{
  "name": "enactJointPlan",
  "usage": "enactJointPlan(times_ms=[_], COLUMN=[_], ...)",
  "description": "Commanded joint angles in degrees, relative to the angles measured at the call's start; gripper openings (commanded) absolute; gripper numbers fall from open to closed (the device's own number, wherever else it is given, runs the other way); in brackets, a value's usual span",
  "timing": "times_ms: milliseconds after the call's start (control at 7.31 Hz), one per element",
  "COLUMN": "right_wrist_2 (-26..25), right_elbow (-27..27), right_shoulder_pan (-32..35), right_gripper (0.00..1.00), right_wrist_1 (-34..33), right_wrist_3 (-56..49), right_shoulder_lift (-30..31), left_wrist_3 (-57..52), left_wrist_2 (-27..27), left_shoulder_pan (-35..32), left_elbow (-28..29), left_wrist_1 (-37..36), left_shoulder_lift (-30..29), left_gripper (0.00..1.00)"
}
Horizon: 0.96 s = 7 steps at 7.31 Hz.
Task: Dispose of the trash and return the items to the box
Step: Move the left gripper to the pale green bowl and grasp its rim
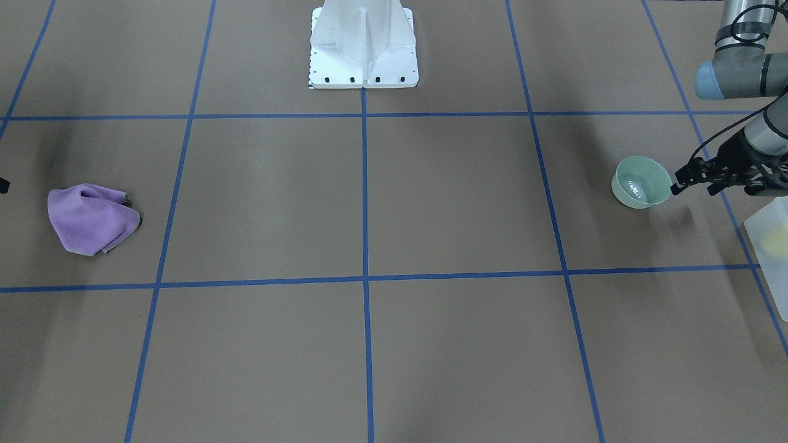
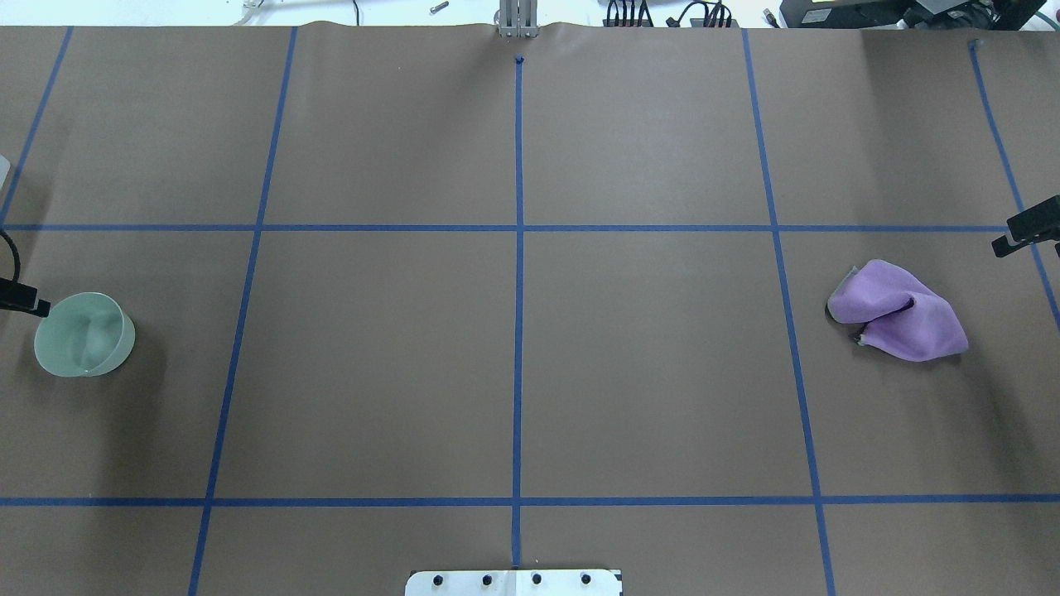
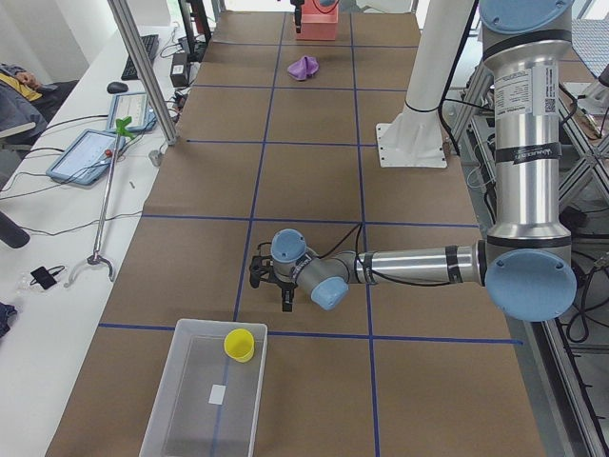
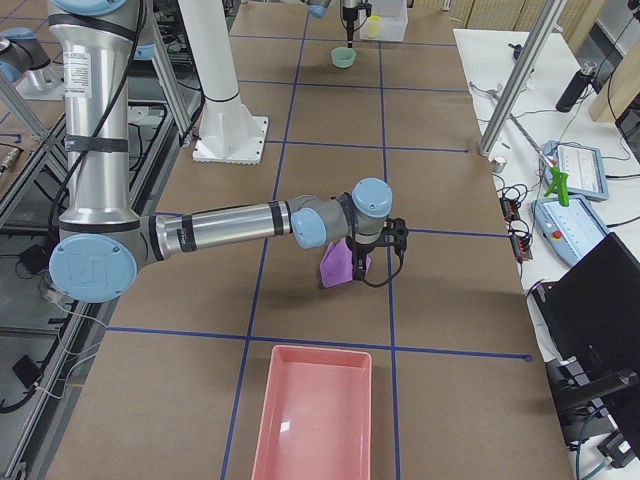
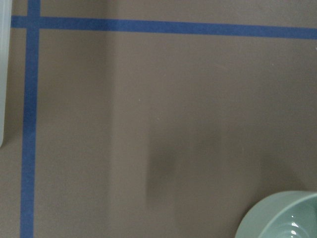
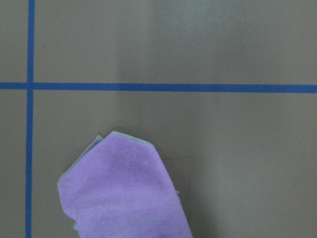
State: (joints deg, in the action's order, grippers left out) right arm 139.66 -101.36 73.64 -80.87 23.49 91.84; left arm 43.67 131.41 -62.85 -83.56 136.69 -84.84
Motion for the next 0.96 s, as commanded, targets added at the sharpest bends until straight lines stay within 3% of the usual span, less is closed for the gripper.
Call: enactJointPlan(times_ms=[0,274,547,821], right_wrist_2=[0.0,0.0,0.0,0.0], right_elbow=[0.02,0.02,0.02,0.11], right_shoulder_pan=[-0.07,-0.25,-0.34,-0.51], right_gripper=[1.0,1.0,1.0,1.0], right_wrist_1=[0.01,0.01,0.01,0.01], right_wrist_3=[-0.03,-0.03,-0.03,-0.03], right_shoulder_lift=[0.0,0.0,0.09,0.09], left_wrist_3=[1.33,1.33,1.59,1.15], left_wrist_2=[0.51,0.6,4.97,3.77], left_shoulder_pan=[0.27,0.27,0.18,1.57], left_elbow=[0.68,0.51,-2.81,-2.66], left_wrist_1=[2.26,2.36,2.18,2.09], left_shoulder_lift=[-0.42,-0.42,0.54,0.99], left_gripper=[0.97,0.97,0.97,0.97])
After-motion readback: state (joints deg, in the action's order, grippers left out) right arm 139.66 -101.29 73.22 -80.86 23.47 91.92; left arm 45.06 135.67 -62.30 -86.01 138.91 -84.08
